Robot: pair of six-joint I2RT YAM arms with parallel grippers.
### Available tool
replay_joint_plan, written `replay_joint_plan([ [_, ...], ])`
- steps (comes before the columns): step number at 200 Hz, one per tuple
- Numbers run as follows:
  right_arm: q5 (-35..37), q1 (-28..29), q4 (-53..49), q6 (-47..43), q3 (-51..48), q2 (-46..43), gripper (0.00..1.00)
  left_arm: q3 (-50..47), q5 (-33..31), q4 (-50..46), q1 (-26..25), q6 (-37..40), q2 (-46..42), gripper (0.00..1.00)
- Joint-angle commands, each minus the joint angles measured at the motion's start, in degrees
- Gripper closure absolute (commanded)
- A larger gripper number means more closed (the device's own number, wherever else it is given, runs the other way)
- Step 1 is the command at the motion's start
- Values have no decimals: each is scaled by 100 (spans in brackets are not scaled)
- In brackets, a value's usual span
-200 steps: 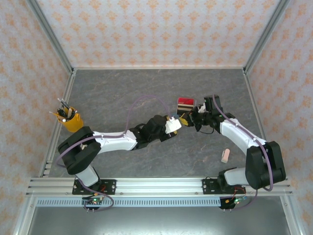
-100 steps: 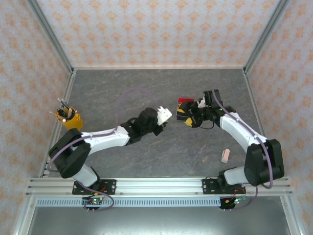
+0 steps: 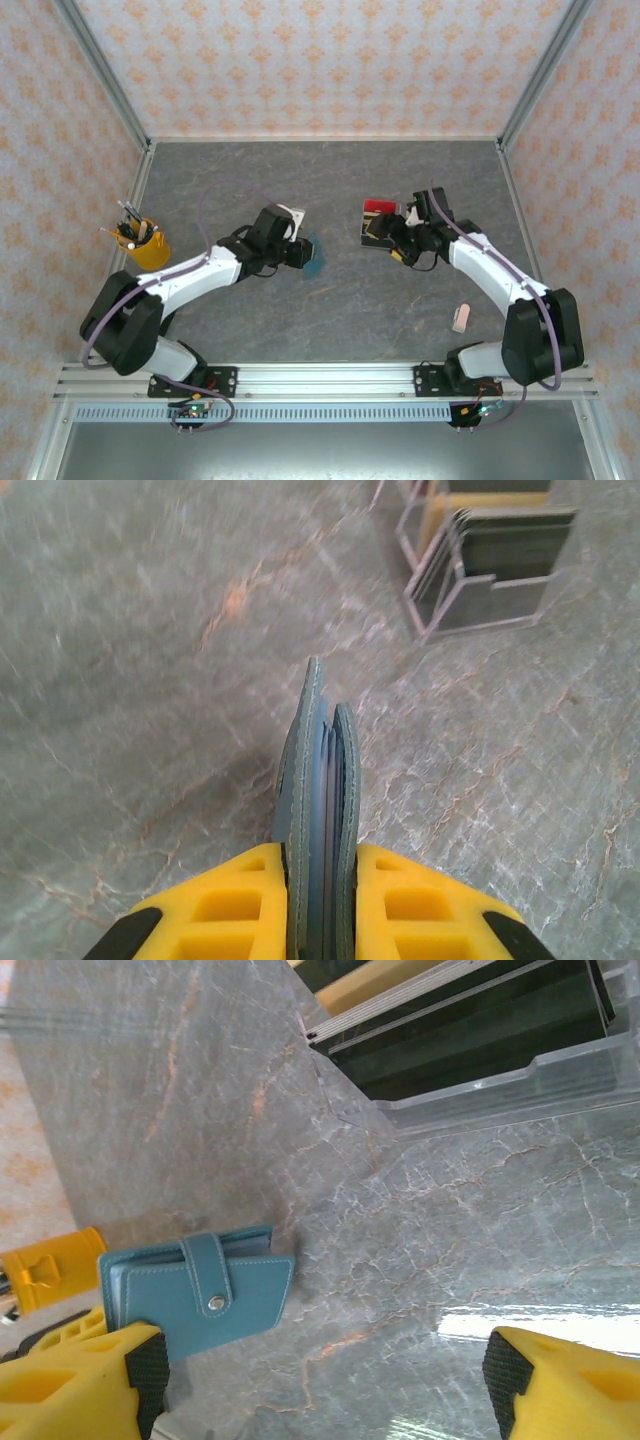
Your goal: Take the credit cards out of the card holder
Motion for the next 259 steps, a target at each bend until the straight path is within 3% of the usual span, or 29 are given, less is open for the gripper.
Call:
replay_joint_plan([
  [1,457,244,-91,-278,-45,192,17,362,543,-444,115,-633,343,80],
  [7,553,320,-137,-346,3,252,17,444,455,-583,135,-622,414,74],
  [36,1112,729,-405,-803,316,629,17,572,-133,-949,427,-954,380,25],
  [54,1436,1008,-540,-1197,572,904,17,449,-349,-972,585,-1021,110,10],
  [74,1605,1336,-547,-1619,855,1203,20,182,-817,-1023,621,-1308,-315,1],
  [107,1353,1691,-725,-2249,1605,1972,26,-527,-1077,-892,667,-1979,-1005,0],
  [132,1085,1814,-1084,-2695,2349,2718,32,-1210,-1209,-543,667,-2939,-1508,0],
  [175,692,1825,-1616,-3054,3393,3725,44,-2025,-797,233,667,-4162,-1891,0],
  [218,373,1825,-1782,-2999,3712,4115,51,-2168,-105,1224,565,-4753,-1429,13],
  [259,39,1825,-1832,-2872,3644,4136,57,-2009,80,1745,392,-5050,-745,26],
])
